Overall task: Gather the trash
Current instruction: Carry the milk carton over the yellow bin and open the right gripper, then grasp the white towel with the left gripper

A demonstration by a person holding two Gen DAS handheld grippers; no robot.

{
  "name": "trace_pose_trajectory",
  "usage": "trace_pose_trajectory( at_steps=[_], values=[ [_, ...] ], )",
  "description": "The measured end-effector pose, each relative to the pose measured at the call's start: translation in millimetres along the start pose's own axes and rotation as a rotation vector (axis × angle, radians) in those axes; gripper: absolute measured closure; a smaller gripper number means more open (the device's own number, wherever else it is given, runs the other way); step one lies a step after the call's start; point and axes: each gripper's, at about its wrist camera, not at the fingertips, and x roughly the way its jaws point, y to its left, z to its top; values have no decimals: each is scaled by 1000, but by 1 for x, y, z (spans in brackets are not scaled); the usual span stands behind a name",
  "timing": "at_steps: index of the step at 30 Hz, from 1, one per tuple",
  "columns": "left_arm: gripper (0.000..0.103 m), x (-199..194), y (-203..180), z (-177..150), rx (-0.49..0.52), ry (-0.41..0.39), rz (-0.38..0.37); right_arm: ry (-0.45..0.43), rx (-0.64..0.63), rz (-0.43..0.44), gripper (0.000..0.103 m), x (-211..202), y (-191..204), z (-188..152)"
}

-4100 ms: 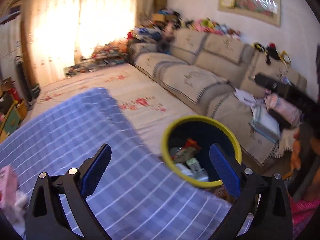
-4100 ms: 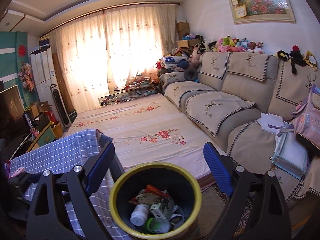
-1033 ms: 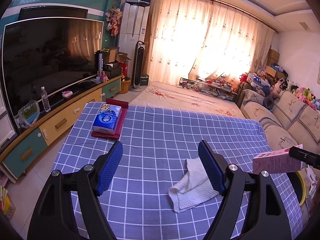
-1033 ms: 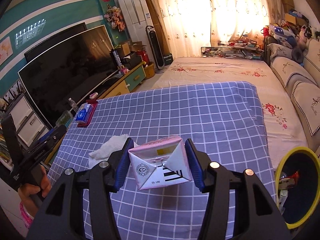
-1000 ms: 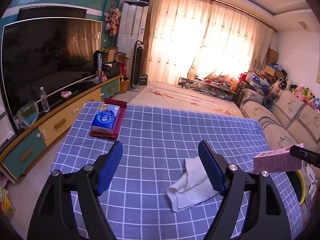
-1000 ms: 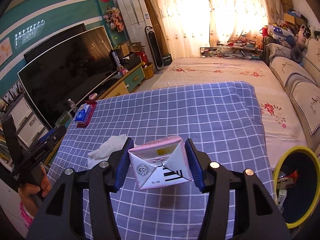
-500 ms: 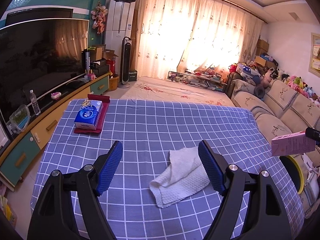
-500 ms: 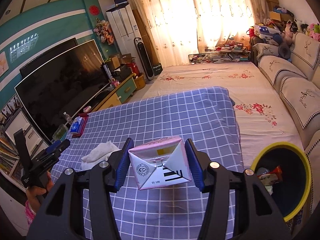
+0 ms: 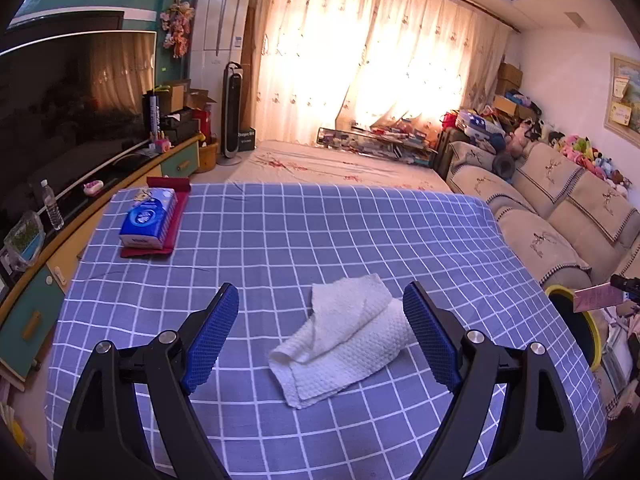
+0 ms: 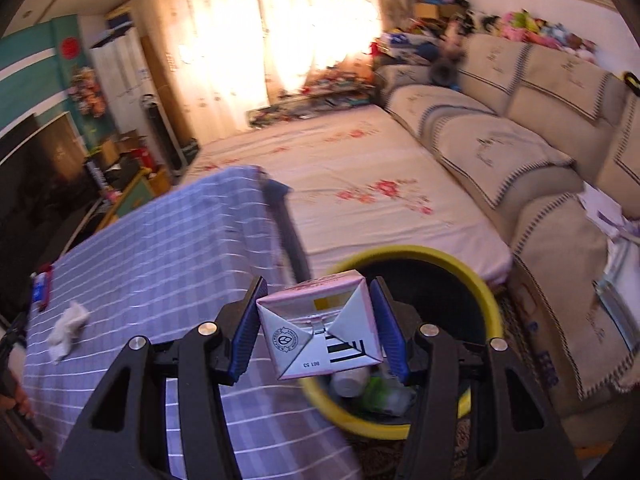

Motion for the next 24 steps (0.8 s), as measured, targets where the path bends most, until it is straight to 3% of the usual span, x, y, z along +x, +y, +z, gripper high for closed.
trace_pose_trajectory(
  at_steps=[2,3,9,14,16,24],
  values=[
    [16,7,-5,-2,9,25,-17,0,44,-23,48,11,-19,-4],
    [14,11,-7,-3,15,38,-27,4,55,-28,41,14,-25,-8],
    [10,31,-35,-11,112,120,-61,-27,107,-11,31,12,-43,-18],
    [7,46,-54,-9,204,168,-32,-38,102,5,31,11,-48,-18],
    [7,55,-57,-6,225,185,13,-43,107,20,30,9,-48,-18],
    [8,85,-38,-11,167,304,18,-37,117,47,28,12,-58,-22]
  ],
)
